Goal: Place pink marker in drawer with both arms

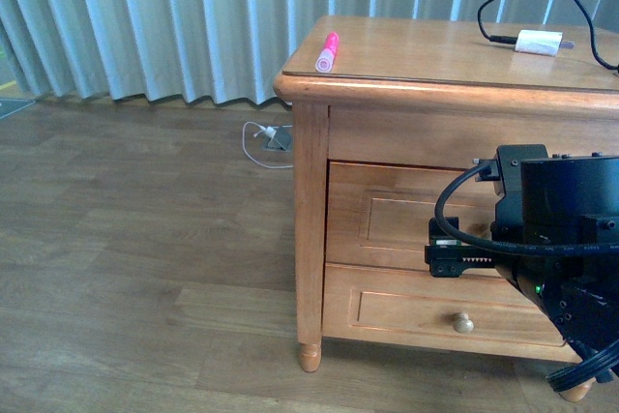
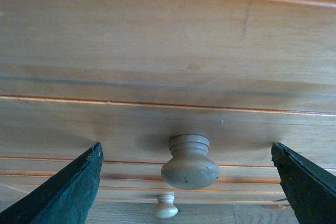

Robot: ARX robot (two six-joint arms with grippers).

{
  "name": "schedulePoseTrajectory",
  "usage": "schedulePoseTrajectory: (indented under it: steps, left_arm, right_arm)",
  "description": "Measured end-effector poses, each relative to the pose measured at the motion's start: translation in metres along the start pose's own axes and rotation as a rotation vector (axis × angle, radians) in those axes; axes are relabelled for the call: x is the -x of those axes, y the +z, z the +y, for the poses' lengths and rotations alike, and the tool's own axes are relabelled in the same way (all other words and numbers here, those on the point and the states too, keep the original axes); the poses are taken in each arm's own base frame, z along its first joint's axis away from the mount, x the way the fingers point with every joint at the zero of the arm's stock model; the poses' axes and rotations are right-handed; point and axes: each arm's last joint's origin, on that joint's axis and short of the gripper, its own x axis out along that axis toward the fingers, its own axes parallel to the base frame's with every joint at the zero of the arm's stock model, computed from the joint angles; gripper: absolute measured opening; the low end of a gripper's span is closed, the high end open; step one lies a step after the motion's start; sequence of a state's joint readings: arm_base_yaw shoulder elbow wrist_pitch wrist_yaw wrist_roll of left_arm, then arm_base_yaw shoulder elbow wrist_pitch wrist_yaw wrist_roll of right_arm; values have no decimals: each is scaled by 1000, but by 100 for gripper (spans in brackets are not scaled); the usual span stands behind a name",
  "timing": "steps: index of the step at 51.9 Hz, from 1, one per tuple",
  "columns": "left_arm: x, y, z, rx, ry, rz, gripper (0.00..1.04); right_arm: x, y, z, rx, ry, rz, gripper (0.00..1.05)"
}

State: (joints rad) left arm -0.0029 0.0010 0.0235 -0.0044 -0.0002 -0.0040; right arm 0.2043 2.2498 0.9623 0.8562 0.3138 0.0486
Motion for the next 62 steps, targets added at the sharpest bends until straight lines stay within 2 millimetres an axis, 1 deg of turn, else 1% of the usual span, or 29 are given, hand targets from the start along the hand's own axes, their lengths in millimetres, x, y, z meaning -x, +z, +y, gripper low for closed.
schedulePoseTrajectory:
  steps: [2, 4, 6, 7, 11, 16, 18, 19, 21, 23, 26, 34, 42, 48, 53, 56, 59, 62]
  left_arm:
    - [0, 0, 0, 0, 0, 0, 99]
    - [0, 0, 0, 0, 0, 0, 99]
    - [0, 0, 0, 0, 0, 0, 99]
    - [0, 0, 0, 0, 0, 0, 99]
    - [0, 0, 0, 0, 0, 0, 99]
    - [0, 0, 0, 0, 0, 0, 99]
    - [0, 0, 0, 0, 0, 0, 99]
    - [0, 0, 0, 0, 0, 0, 99]
    - [0, 0, 0, 0, 0, 0, 99]
    - [0, 0, 0, 0, 0, 0, 99]
    - [0, 0, 0, 0, 0, 0, 99]
    - [0, 0, 0, 0, 0, 0, 99]
    - [0, 0, 0, 0, 0, 0, 99]
    - [0, 0, 0, 0, 0, 0, 99]
    - [0, 0, 0, 0, 0, 0, 99]
    - [0, 0, 0, 0, 0, 0, 99]
    - [0, 0, 0, 0, 0, 0, 99]
    - [0, 0, 0, 0, 0, 0, 99]
  right_arm:
    - [0, 0, 0, 0, 0, 0, 96]
    - [0, 0, 0, 0, -1, 0, 90]
    - [0, 0, -1, 1, -2, 0, 81]
    - [0, 0, -1, 1, -2, 0, 79]
    - [0, 0, -1, 3, -2, 1, 67]
    - [0, 0, -1, 4, -3, 5, 44]
    - [0, 0, -2, 4, -3, 6, 37]
    - [-1, 0, -2, 4, -1, 6, 35]
    - [-1, -1, -2, 3, 3, 7, 28]
    - [0, -1, -1, 3, 4, 7, 25]
    - [0, -1, -2, 4, 6, 8, 23]
    - [1, -1, -2, -4, 13, 18, 23]
    - [11, -1, -4, -24, 39, 42, 22]
    - [29, -5, -8, -50, 55, 92, 22]
    - [49, -9, -9, -67, 65, 134, 22]
    - [62, -14, -11, -70, 71, 160, 22]
    - [83, -19, -16, -67, 79, 202, 22]
    - [97, -23, -20, -70, 87, 227, 22]
